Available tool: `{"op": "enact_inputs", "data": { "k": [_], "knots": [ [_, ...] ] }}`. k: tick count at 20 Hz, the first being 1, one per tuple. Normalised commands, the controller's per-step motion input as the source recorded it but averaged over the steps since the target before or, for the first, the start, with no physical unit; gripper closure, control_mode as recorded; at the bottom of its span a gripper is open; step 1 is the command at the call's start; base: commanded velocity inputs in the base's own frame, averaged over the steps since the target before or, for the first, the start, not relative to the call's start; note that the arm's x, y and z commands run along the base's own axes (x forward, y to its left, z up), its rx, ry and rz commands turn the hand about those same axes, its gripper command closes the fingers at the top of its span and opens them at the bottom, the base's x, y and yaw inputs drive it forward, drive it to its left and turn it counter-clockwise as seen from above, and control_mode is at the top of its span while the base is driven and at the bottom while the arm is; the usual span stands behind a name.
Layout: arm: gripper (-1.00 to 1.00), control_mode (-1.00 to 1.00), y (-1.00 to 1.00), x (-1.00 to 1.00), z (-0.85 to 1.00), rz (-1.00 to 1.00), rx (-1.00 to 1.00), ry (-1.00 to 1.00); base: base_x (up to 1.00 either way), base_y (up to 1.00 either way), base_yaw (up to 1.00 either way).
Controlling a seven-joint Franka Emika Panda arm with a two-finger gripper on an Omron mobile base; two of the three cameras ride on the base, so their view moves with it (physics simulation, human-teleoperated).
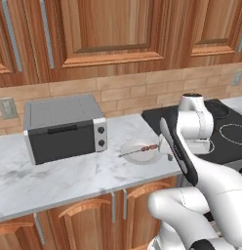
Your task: Place the cold items (potato and lemon) from the fridge in one tupperware on the dining counter. Place the warm items (hot dog and kebab skewer) in the stove area in another tupperware.
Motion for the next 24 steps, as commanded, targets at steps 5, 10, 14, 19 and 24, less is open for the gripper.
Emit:
{"op": "enact_inputs", "data": {
  "k": [5,10,14,19,24],
  "knots": [
    [-1.0,1.0,0.0,0.0,0.0,0.0,0.0,0.0,0.4,0.43,-0.18],
    [-1.0,-1.0,0.2,0.24,0.0,-0.1,0.0,-0.02,0.13,0.15,-0.07],
    [-1.0,-1.0,0.38,0.55,-0.03,-0.21,0.0,-0.06,0.0,0.0,0.0],
    [-1.0,-1.0,0.0,0.67,-0.39,-0.35,0.0,-0.11,0.0,0.0,0.0],
    [-1.0,-1.0,-0.2,0.84,-0.31,-0.37,-0.01,0.01,0.0,0.0,0.0]
  ]
}}
